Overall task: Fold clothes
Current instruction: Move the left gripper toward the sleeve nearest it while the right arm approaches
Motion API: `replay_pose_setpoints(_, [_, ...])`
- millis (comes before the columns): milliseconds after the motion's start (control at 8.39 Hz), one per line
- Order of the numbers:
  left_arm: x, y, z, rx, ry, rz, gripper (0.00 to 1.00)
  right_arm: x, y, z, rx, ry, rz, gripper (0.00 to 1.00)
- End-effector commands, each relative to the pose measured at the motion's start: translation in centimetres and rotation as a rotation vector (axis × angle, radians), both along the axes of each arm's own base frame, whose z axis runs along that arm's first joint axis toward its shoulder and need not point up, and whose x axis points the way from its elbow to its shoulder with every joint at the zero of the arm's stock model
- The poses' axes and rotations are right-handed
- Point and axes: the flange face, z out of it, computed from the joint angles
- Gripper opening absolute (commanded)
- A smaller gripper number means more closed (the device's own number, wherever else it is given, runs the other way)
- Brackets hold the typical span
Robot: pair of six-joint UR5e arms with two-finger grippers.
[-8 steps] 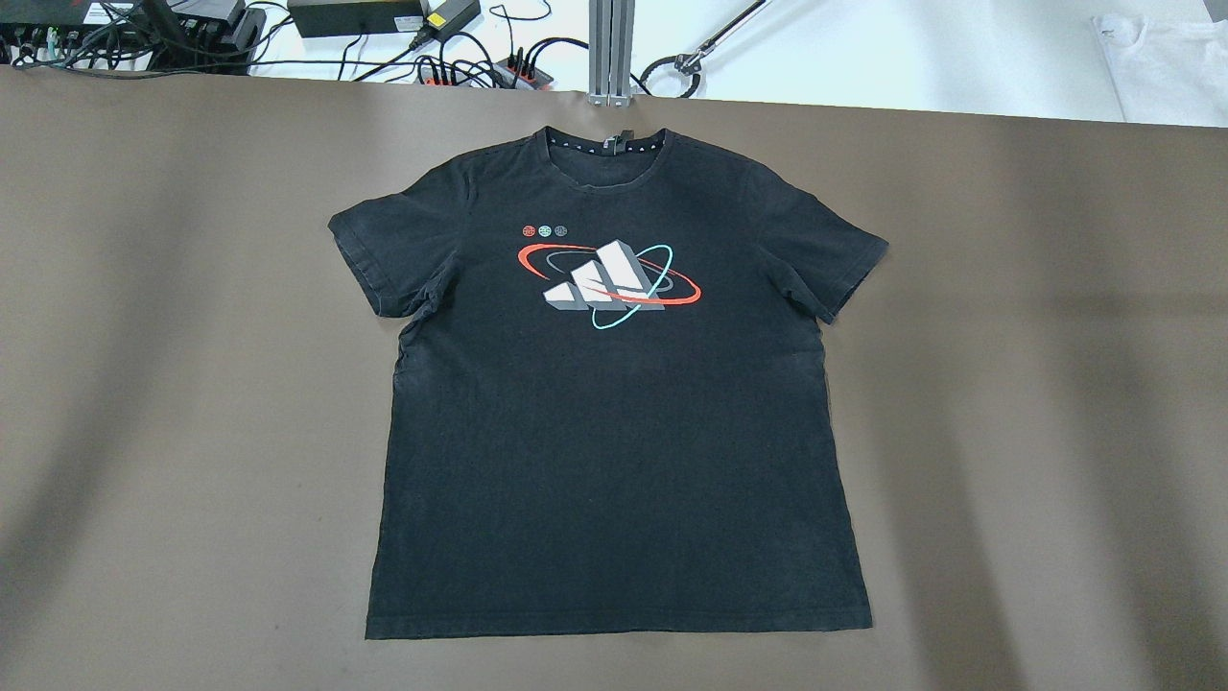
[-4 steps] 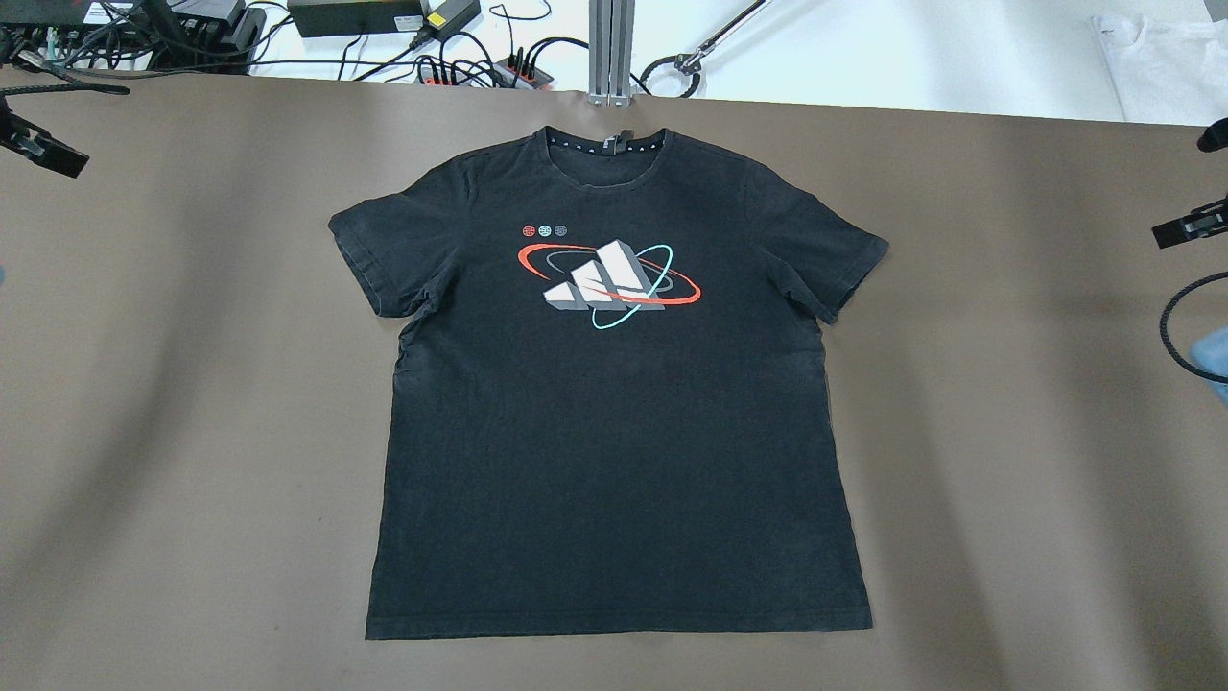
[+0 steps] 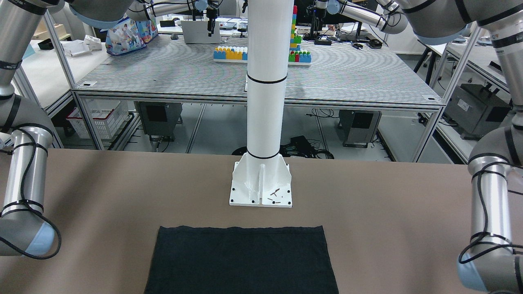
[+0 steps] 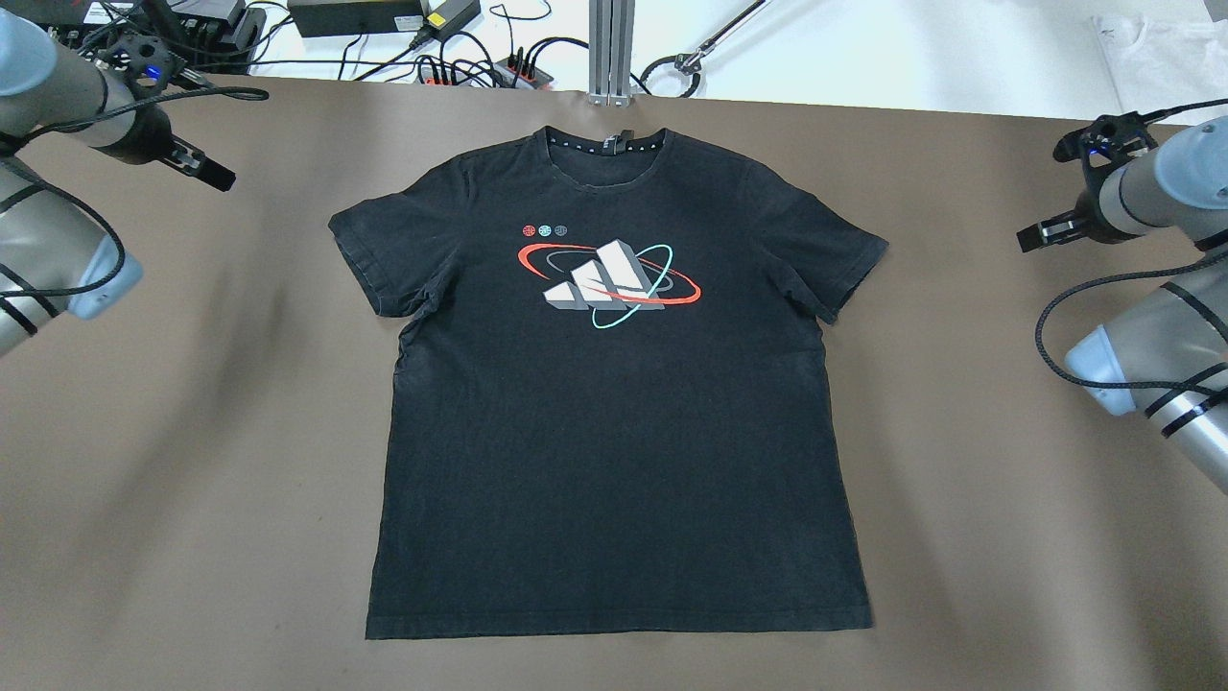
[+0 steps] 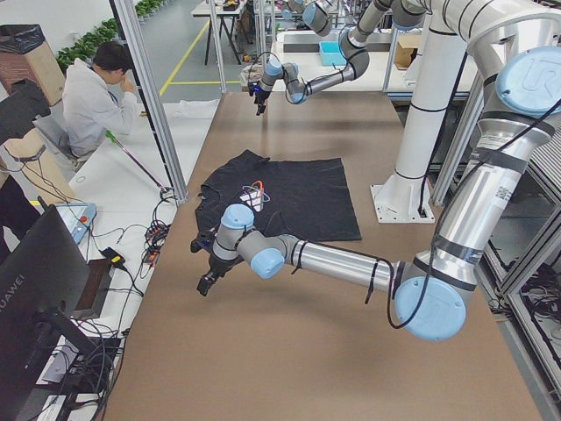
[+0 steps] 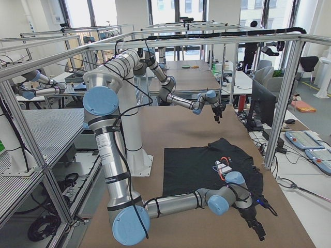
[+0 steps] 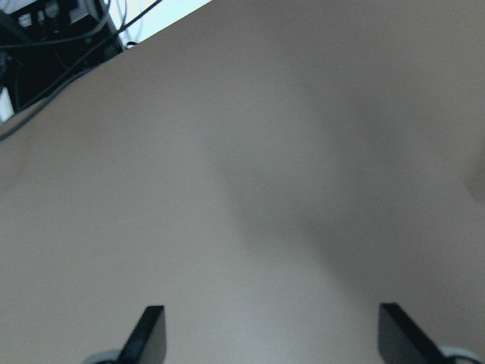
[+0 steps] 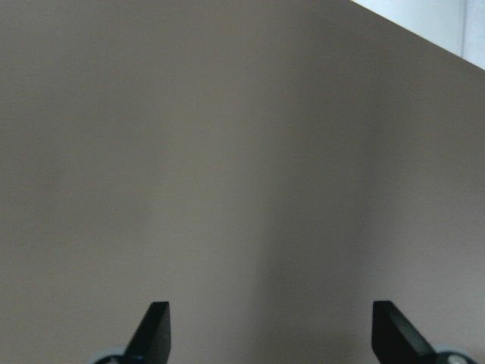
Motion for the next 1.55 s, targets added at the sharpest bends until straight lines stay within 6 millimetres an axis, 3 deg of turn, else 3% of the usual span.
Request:
replay_pose_setpoints(0, [8.8,-0.9,-0.3,-0.015,0.060,0.046,1.00,-5.4,0.4,-2.2,0.001,-0.045,-0.022,0.94])
replay_pose_setpoints(238, [11.8,-1.3,-1.4,-0.032,0.084,0.091,1.00,-7.0,0.9,-2.4,-0.004,-0.051,-0.031,0.94])
replay_pose_setpoints(596, [13.6,-2.2,-1.8,-0.065,0.100,0.131,0.99,-7.3,1.0,-2.4,-0.005,-0.051,-0.033,0.94])
replay_pose_setpoints(715, [14.2,-1.9,-2.0,-0.059,0.109,0.143,0.90,-7.4,1.1,-2.4,-0.005,-0.050,-0.034,0.94])
replay_pose_setpoints(953, [14.3,-1.8,-2.0,-0.057,0.110,0.145,0.51,-7.5,1.1,-2.3,-0.004,-0.049,-0.035,0.94])
replay_pose_setpoints(1072, [14.1,-1.8,-1.9,-0.059,0.109,0.144,0.40,-7.8,1.2,-2.4,-0.009,-0.055,-0.030,0.94])
replay_pose_setpoints(1430, [14.2,-1.7,-1.6,-0.061,0.107,0.145,0.38,-8.3,1.4,-2.6,-0.001,-0.063,-0.031,0.94])
